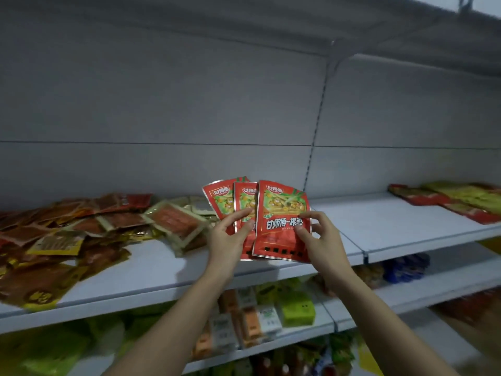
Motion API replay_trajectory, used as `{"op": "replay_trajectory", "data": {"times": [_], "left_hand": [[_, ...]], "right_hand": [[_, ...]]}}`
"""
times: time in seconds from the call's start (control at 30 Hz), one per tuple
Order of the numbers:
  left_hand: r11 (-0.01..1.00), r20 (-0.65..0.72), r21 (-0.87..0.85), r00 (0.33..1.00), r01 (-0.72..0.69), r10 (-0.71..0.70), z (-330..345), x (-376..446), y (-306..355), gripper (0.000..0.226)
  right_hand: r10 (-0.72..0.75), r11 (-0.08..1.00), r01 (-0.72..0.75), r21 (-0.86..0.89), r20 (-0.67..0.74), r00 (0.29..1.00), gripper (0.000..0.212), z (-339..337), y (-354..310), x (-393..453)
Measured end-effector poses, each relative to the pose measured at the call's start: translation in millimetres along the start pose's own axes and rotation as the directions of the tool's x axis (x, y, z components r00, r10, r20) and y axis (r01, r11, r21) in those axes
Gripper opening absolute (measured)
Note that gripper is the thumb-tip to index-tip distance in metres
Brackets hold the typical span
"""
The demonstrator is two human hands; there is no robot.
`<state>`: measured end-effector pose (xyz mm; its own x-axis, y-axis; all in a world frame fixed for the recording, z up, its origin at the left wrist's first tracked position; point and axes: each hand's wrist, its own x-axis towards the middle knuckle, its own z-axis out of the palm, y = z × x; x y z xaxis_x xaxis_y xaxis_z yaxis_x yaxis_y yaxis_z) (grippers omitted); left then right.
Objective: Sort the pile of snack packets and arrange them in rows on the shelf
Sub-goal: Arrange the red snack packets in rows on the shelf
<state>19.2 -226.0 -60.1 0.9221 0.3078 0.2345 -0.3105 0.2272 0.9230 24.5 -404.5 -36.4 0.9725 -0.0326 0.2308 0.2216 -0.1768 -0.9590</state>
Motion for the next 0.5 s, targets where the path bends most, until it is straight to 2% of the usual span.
{"op": "replay_trajectory", "data": {"times": [0.23, 0.5], "left_hand": [[0.998, 0.109, 0.035, 0.993, 0.052, -0.055, 111.9, -10.7, -37.2, 0.021], [0.990, 0.187, 0.105, 0.976, 0.093, -0.112, 219.0, 17.7, -101.1, 0.033]], "right_hand": [[0.092, 0.995, -0.093, 0.047, 0.036, 0.995, 0.040, -110.5, 23.0, 8.1], [0.169, 0.985, -0.168, 0.040, -0.019, 0.985, 0.044, -204.1, 73.7, 69.2]]}}
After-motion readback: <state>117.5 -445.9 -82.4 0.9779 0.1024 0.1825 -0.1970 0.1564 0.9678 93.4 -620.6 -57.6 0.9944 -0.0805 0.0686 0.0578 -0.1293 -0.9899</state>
